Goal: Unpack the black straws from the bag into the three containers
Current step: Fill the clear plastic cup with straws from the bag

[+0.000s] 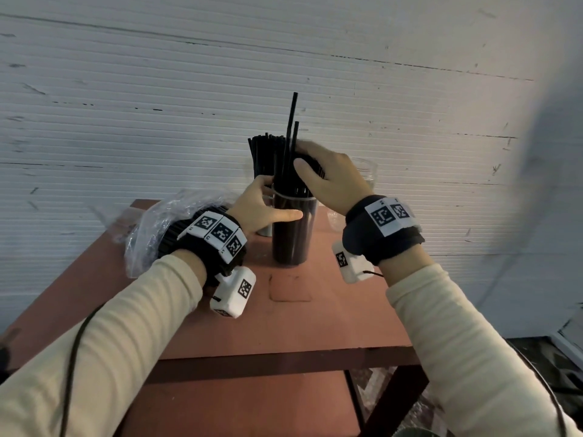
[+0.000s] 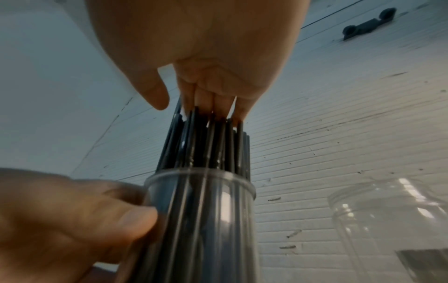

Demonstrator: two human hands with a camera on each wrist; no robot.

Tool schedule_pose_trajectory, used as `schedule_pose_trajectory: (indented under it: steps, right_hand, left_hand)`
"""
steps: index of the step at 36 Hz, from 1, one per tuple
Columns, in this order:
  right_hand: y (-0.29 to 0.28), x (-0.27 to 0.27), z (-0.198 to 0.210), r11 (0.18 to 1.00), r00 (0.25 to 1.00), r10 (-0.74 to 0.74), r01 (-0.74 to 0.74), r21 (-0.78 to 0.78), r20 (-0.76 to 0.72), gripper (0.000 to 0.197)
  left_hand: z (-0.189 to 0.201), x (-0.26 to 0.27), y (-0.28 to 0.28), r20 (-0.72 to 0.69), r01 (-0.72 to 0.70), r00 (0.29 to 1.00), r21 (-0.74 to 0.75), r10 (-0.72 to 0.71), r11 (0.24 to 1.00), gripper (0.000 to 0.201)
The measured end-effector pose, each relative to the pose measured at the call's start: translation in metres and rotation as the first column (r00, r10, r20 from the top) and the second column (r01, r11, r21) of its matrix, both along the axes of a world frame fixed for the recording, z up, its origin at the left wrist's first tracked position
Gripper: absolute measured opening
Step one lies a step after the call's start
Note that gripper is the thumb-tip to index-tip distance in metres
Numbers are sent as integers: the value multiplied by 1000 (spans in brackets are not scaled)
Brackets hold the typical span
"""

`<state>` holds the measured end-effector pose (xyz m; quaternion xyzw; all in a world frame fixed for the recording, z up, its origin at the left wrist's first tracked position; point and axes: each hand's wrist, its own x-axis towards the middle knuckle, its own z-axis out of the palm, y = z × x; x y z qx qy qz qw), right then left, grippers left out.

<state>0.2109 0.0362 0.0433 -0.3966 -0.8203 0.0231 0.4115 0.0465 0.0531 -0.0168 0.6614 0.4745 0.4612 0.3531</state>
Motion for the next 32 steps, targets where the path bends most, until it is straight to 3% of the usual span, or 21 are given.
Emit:
schedule_pose_trajectory:
  steps: [3, 6, 10, 13, 17, 21, 27, 32]
  right_hand:
    - [1, -5, 11, 998, 996, 39, -35, 53, -82, 65]
    - [6, -12, 23, 981, 987, 96, -72, 181, -131, 73]
    - [9, -22, 32, 962, 988, 92, -56, 269, -125, 58]
    - [12, -27, 24, 968, 996, 46, -25, 249, -80, 37]
    - [14, -29, 3, 975, 1000, -10, 7, 223, 13, 28]
    - [9, -30, -6, 960, 997, -49, 31, 278, 58, 33]
    - [5, -21, -4, 948, 989, -137, 146, 281, -52, 52]
    - [5, -13, 1, 959, 986, -19, 64, 274, -164, 44]
  left_hand:
    - [-1, 1, 2, -6, -28, 1000, 26, 29, 999, 78]
    - [-3, 3, 5, -30, -40, 999, 31, 41, 999, 83]
    - [-8, 3, 5, -21, -50, 998, 45, 51, 998, 77]
    - [-9, 2, 5, -19, -45, 999, 49, 46, 998, 76]
    - [-10, 1, 6, -34, -48, 998, 48, 50, 998, 79]
    - [-12, 1, 7, -21, -47, 999, 50, 48, 998, 79]
    - [-14, 1, 9, -8, -51, 999, 55, 52, 997, 82]
    - [-14, 1, 9, -9, -54, 998, 52, 55, 997, 83]
